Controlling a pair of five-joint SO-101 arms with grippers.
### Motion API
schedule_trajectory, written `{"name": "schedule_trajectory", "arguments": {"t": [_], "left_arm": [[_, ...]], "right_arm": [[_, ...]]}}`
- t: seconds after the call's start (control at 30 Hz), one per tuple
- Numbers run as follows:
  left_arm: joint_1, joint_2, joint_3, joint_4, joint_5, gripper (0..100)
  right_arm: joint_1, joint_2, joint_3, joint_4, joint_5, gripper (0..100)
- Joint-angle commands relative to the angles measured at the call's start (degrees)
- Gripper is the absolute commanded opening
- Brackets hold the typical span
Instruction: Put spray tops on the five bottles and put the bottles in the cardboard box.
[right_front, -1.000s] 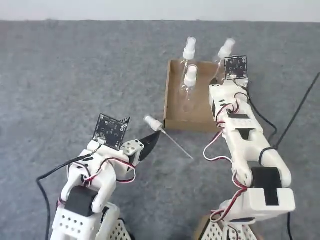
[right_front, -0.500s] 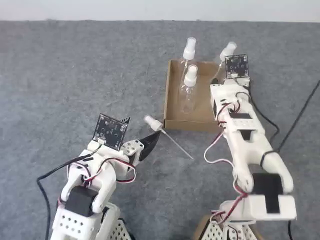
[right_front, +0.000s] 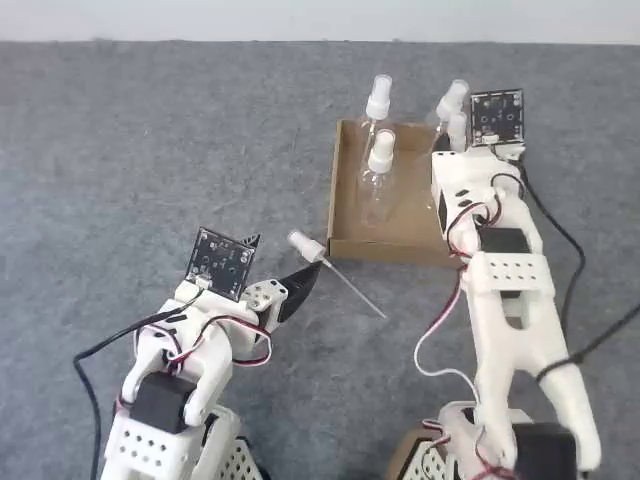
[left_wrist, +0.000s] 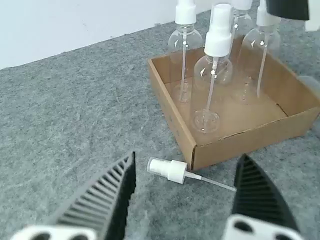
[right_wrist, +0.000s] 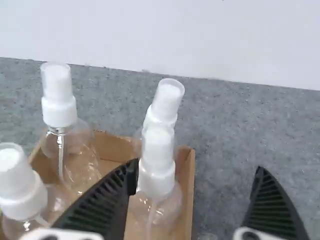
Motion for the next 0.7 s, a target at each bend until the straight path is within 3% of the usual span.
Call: {"name": "schedule_trajectory", "arguments": {"t": [0.0, 0.2, 0.37, 0.5, 0.67], "left_arm": [[-0.44, -0.79, -0.48, -1.76, -0.62, 29], [-0.44, -0.79, -0.48, -1.67, -0.62, 29], [-0.44, -0.79, -0.48, -1.67, -0.62, 29], [-0.44, -0.79, -0.4, -1.67, -0.62, 29], [-0.44, -0.79, 0.4, -1.93, -0.62, 29]], "right_arm": [[0.04, -6.46, -3.6, 6.73, 0.79, 29.3], [3.91, -12.62, -10.9, 25.71, 0.79, 29.2], [12.0, -14.29, -16.88, 39.25, 0.79, 29.2], [17.19, -12.26, -16.53, 40.13, 0.79, 29.2], [17.54, -5.41, -13.01, 40.04, 0.79, 29.5]]}}
